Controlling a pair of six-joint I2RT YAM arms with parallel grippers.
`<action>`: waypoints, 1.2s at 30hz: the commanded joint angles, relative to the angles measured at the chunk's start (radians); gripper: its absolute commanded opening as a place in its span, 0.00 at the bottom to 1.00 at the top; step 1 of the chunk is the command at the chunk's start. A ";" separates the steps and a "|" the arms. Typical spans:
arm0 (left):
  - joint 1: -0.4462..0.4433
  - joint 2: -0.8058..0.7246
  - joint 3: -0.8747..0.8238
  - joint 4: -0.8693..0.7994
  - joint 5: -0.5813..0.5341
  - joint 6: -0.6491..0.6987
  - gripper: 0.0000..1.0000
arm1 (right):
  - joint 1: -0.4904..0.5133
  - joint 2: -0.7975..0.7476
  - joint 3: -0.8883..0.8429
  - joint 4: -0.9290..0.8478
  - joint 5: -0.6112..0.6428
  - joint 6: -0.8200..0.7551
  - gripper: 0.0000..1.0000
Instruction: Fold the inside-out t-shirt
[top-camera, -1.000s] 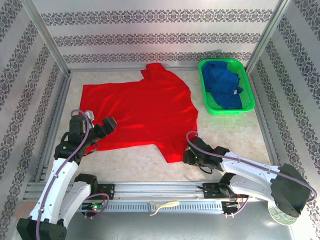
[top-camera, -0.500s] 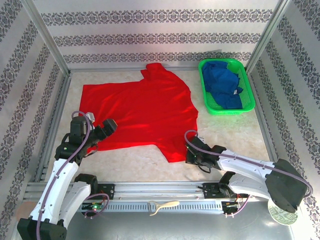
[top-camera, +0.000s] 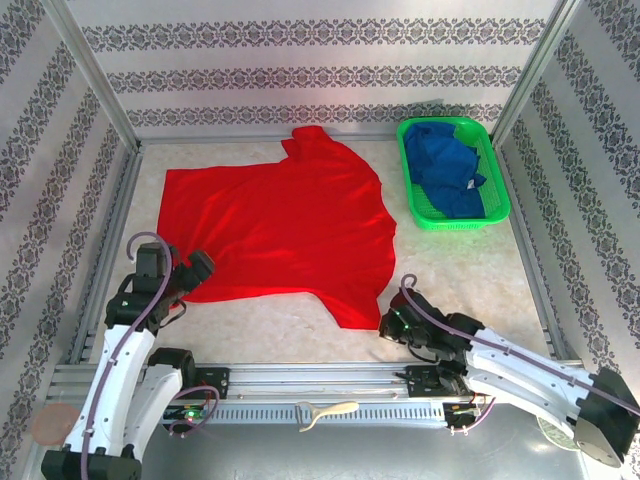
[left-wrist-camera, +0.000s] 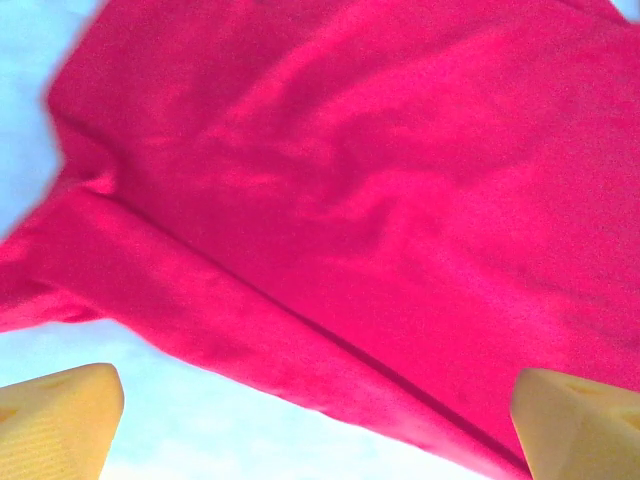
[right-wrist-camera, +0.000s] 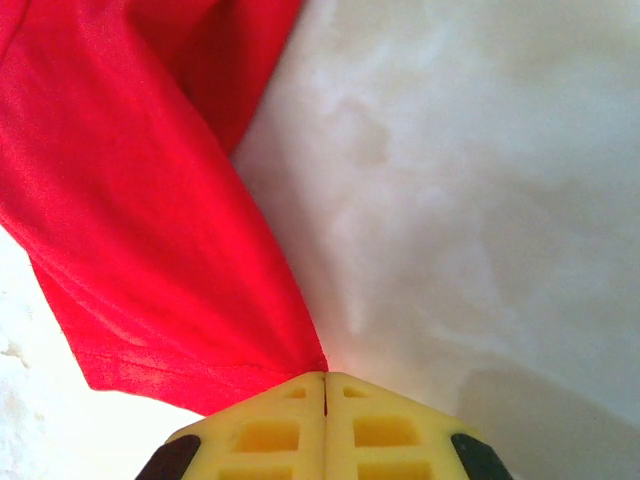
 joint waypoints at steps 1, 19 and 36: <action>0.045 0.003 0.005 -0.089 -0.150 -0.097 0.99 | 0.004 -0.052 -0.025 -0.095 0.006 0.052 0.00; 0.161 0.426 0.045 0.001 -0.301 -0.070 0.69 | -0.023 -0.003 0.035 -0.124 -0.042 -0.034 0.00; 0.194 0.529 0.006 0.157 -0.212 0.053 0.53 | -0.098 -0.020 -0.008 -0.120 -0.104 -0.044 0.00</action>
